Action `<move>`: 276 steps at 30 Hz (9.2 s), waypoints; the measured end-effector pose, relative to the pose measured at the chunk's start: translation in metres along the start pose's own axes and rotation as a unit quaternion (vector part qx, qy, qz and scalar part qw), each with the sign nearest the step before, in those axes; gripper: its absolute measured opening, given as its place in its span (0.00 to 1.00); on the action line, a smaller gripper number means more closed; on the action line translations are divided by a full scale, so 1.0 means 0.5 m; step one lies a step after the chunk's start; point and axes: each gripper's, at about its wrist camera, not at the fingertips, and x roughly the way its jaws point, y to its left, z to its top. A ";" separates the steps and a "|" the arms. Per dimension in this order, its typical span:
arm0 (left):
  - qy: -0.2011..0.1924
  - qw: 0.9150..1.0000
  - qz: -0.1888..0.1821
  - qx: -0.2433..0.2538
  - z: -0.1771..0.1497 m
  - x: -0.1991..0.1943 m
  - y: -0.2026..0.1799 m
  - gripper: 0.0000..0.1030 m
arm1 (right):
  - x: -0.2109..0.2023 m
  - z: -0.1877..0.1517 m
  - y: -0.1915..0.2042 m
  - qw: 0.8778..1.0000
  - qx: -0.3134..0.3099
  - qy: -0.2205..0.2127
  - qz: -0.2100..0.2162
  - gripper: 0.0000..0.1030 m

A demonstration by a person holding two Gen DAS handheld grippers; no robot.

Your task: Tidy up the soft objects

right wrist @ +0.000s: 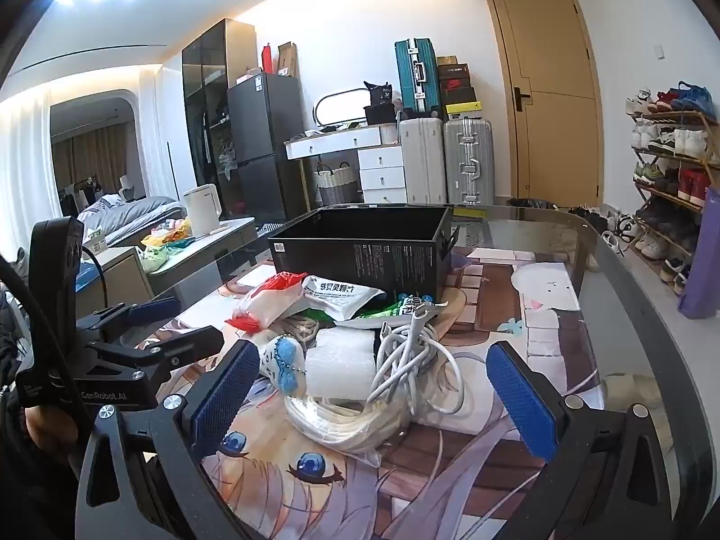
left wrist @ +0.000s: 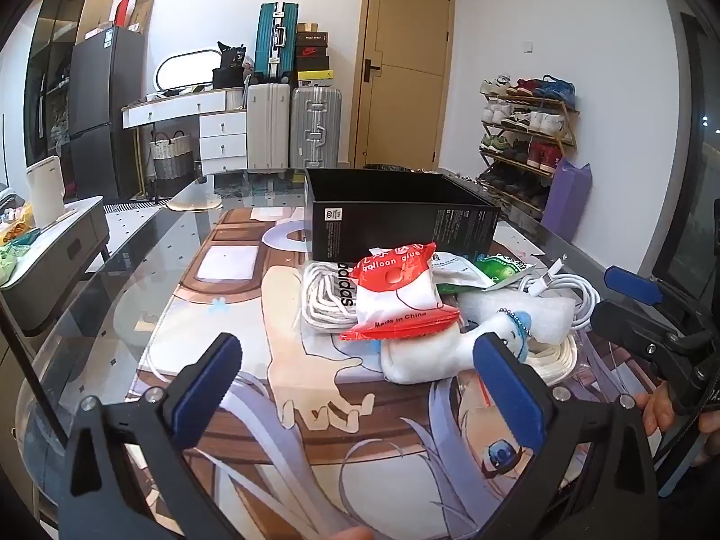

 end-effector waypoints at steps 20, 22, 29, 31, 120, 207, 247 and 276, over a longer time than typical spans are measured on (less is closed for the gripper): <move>0.000 1.000 -0.001 -0.005 -0.007 0.002 0.006 1.00 | 0.001 0.000 0.001 1.000 0.002 0.002 0.001 0.99; 0.000 1.000 0.001 -0.005 -0.007 0.003 0.005 1.00 | 0.000 0.000 0.001 1.000 0.002 0.002 0.001 1.00; 0.001 1.000 0.001 -0.004 -0.006 0.006 0.005 1.00 | 0.001 -0.001 0.001 1.000 0.001 0.003 0.001 0.99; 0.000 1.000 0.001 -0.005 -0.006 0.006 0.005 1.00 | 0.000 -0.001 0.002 1.000 0.001 0.002 0.001 0.99; 0.016 1.000 -0.020 0.003 0.065 0.015 -0.004 1.00 | -0.005 0.026 -0.028 0.997 0.011 0.039 -0.072 0.99; 0.143 0.990 -0.008 0.002 0.081 0.141 0.017 0.88 | 0.195 0.031 -0.078 0.978 0.046 0.201 0.015 0.63; 0.092 0.995 -0.036 0.017 0.121 0.067 -0.001 0.44 | 0.054 0.117 -0.054 0.994 -0.004 0.109 0.018 0.35; 0.043 0.998 -0.048 0.003 0.231 0.072 -0.025 0.45 | 0.065 0.229 -0.028 0.996 -0.016 0.081 0.028 0.35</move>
